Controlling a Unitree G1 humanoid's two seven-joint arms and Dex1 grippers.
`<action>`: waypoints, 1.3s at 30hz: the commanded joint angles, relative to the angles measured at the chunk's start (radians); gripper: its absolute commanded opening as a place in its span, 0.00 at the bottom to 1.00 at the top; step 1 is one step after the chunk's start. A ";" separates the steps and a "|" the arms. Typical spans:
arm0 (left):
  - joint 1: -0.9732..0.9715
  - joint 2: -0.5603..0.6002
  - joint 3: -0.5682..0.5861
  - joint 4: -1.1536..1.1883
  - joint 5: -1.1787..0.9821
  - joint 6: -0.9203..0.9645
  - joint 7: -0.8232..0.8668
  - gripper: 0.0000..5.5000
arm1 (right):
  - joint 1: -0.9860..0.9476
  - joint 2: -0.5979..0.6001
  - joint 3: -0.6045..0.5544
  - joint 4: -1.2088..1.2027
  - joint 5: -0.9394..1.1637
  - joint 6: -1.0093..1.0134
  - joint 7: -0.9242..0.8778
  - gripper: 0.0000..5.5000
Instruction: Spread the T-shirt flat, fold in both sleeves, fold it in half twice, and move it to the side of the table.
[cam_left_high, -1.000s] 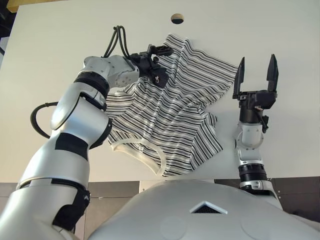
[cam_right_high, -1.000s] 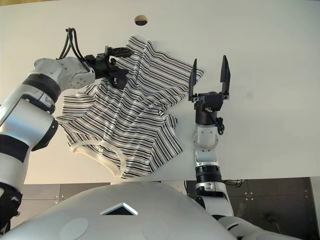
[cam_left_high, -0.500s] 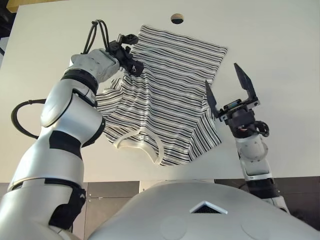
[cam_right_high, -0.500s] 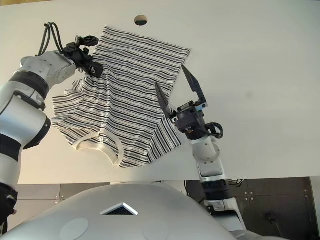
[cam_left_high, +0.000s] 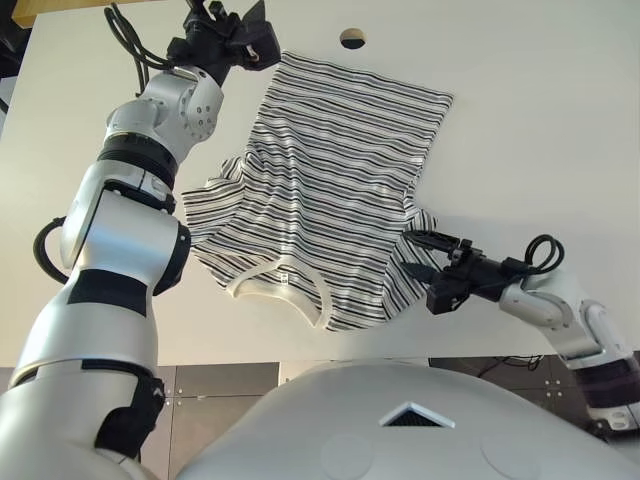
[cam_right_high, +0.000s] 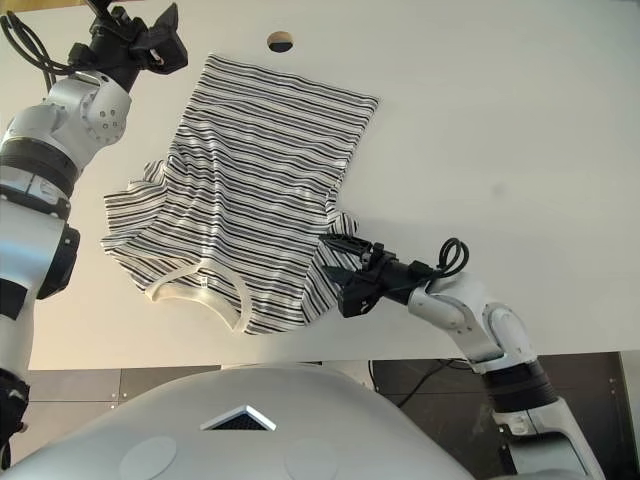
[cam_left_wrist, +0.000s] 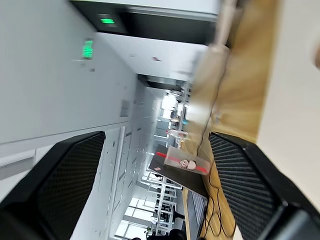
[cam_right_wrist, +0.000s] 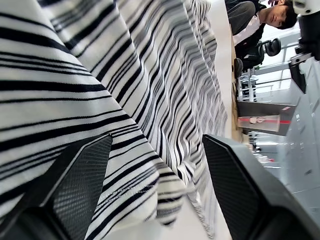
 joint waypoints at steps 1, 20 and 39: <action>0.142 0.080 0.073 -0.176 -0.046 -0.019 0.047 0.70 | 0.077 -0.137 -0.035 0.030 -0.084 0.036 0.030 0.61; 0.774 0.323 0.351 -0.875 -0.104 0.147 -0.200 0.70 | 0.443 -0.315 -0.377 -0.116 0.014 0.065 0.037 0.61; 0.044 -0.214 -0.164 -0.120 0.244 -0.066 -0.330 0.70 | 0.372 -0.260 -0.459 -0.368 0.575 0.061 0.097 0.61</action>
